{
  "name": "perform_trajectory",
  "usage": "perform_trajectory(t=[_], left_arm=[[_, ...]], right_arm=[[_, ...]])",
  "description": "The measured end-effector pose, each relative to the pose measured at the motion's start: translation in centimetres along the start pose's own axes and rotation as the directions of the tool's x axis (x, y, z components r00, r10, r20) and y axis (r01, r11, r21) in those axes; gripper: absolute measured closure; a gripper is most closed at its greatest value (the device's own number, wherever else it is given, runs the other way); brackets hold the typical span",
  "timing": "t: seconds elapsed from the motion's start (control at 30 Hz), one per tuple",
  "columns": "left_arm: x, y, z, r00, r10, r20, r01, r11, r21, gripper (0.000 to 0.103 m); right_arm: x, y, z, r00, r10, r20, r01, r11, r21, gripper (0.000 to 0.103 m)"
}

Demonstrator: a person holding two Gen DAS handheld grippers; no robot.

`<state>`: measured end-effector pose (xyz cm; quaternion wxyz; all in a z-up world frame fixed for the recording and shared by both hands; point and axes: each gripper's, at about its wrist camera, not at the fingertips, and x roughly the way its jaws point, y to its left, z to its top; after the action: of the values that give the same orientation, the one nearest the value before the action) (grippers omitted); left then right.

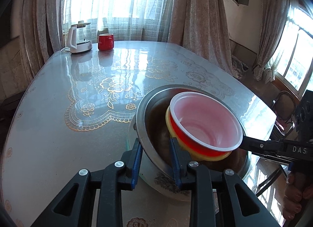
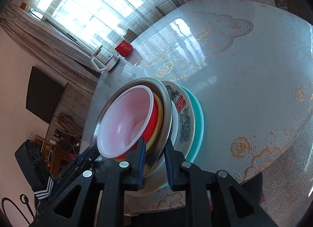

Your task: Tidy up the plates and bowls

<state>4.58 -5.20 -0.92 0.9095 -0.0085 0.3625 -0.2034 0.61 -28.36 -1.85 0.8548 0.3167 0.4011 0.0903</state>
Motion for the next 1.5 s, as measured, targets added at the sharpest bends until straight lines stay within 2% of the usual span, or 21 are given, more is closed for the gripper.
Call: perform_trajectory(t=[0.1, 0.23, 0.37, 0.5, 0.57, 0.63, 0.7, 0.73, 0.77, 0.83, 0.97, 1.03, 1.17, 1.5], left_arm=[[-0.5, 0.2, -0.3, 1.000, -0.003, 0.013, 0.003, 1.000, -0.001, 0.075], [-1.3, 0.2, -0.6, 0.999, 0.012, 0.046, -0.013, 1.000, 0.018, 0.080], [-2.6, -0.2, -1.2, 0.995, 0.031, 0.092, -0.035, 0.998, 0.051, 0.077], [-3.8, -0.2, -1.7, 0.993, 0.025, 0.113, -0.032, 0.998, 0.062, 0.043], [-4.2, -0.1, -2.1, 0.993, 0.024, 0.118, -0.031, 0.998, 0.061, 0.041], [-4.3, 0.0, -2.3, 0.994, 0.035, 0.106, -0.042, 0.997, 0.065, 0.027], [-4.5, 0.1, -2.8, 0.993, 0.047, 0.106, -0.054, 0.997, 0.061, 0.021], [-4.6, 0.2, -3.2, 0.993, 0.049, 0.104, -0.055, 0.997, 0.059, 0.020], [-4.7, 0.3, -3.5, 0.994, 0.052, 0.100, -0.058, 0.997, 0.056, 0.020], [-4.8, 0.6, -3.8, 0.993, 0.075, 0.092, -0.079, 0.996, 0.042, 0.011], [-5.1, 0.7, -4.7, 0.989, 0.120, 0.088, -0.123, 0.992, 0.031, 0.003], [-5.4, 0.5, -5.3, 0.986, 0.143, 0.088, -0.148, 0.988, 0.045, 0.000], [-5.8, 0.4, -5.9, 0.985, 0.148, 0.091, -0.154, 0.986, 0.065, 0.000], [-5.7, 0.6, -6.2, 0.988, 0.136, 0.072, -0.140, 0.989, 0.052, 0.000]], right_arm=[[0.1, 0.3, -0.5, 1.000, -0.003, -0.003, 0.003, 1.000, -0.015, 0.086], [0.0, 0.6, -0.8, 1.000, 0.009, 0.015, -0.008, 1.000, -0.016, 0.086], [-0.6, 0.9, -1.3, 0.999, 0.000, 0.053, 0.001, 1.000, -0.012, 0.079], [-2.7, 2.1, -2.4, 0.982, -0.081, 0.173, 0.101, 0.989, -0.105, 0.069], [-3.7, 2.9, -3.0, 0.969, -0.102, 0.226, 0.139, 0.978, -0.156, 0.067], [-4.6, 3.7, -3.7, 0.948, -0.136, 0.287, 0.197, 0.961, -0.196, 0.061], [-5.2, 4.2, -4.8, 0.929, -0.159, 0.333, 0.246, 0.939, -0.238, 0.059], [-5.3, 4.3, -5.3, 0.920, -0.174, 0.351, 0.273, 0.927, -0.257, 0.053], [-5.3, 4.4, -5.8, 0.911, -0.192, 0.364, 0.302, 0.913, -0.273, 0.048], [-5.0, 4.6, -7.0, 0.895, -0.232, 0.380, 0.359, 0.882, -0.307, 0.035], [-4.3, 4.8, -9.2, 0.880, -0.279, 0.383, 0.421, 0.832, -0.361, 0.030], [-4.0, 4.6, -9.9, 0.886, -0.282, 0.368, 0.416, 0.834, -0.362, 0.030], [-3.7, 3.6, -10.7, 0.904, -0.275, 0.327, 0.379, 0.870, -0.315, 0.030], [-4.1, 3.7, -12.1, 0.909, -0.260, 0.325, 0.365, 0.873, -0.323, 0.029]])
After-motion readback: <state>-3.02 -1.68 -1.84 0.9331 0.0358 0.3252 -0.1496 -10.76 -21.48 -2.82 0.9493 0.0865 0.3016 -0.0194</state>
